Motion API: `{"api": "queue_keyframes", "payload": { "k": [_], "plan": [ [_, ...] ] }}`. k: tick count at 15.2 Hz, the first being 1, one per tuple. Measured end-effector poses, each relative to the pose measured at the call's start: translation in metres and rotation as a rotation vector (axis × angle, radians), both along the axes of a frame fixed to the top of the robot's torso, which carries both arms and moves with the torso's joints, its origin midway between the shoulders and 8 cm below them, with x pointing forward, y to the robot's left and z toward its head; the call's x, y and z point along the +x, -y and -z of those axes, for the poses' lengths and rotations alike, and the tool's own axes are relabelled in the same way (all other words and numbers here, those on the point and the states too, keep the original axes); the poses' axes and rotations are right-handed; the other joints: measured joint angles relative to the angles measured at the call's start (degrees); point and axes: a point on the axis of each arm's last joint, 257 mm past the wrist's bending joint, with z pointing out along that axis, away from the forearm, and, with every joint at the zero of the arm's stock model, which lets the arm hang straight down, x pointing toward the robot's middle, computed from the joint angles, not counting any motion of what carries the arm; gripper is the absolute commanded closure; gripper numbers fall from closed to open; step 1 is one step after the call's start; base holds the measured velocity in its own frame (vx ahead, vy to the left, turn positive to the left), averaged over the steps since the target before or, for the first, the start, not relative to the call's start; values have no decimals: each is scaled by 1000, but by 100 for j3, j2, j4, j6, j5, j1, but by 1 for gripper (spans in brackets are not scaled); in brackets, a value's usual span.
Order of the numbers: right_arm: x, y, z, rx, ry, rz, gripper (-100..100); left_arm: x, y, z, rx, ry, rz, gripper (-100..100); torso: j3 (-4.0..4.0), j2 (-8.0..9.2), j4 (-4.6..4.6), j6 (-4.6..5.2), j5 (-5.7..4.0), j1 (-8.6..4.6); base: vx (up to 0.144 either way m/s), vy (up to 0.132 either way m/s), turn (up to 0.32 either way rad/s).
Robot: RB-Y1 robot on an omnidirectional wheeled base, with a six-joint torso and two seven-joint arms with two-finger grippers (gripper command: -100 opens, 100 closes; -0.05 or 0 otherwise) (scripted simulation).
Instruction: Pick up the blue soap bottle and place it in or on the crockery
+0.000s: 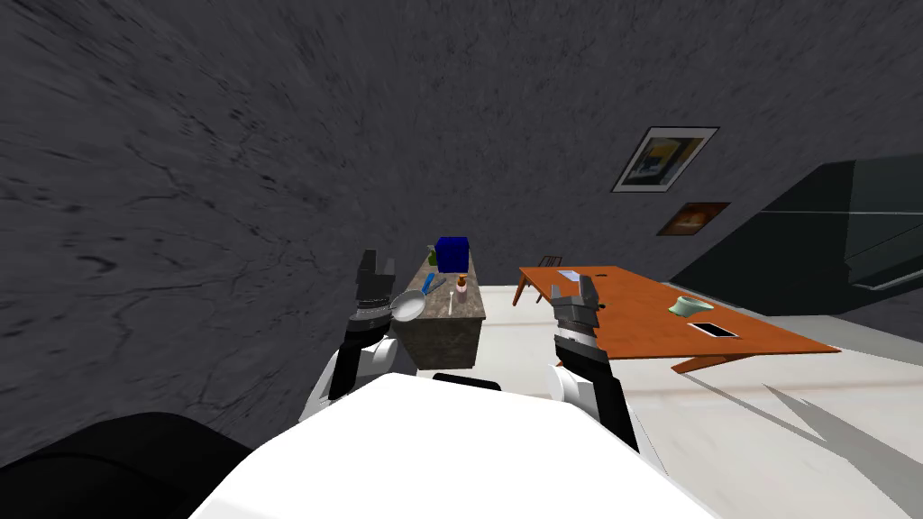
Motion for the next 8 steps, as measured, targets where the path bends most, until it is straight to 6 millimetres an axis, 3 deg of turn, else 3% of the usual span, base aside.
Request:
{"api": "queue_keyframes", "payload": {
  "k": [8],
  "plan": [
    [0,0,0,0,0,0,0,17,18,20,157,-74,27,-100,-3,-6,-1,2,-3,-14,8,-27,-44]
  ]
}}
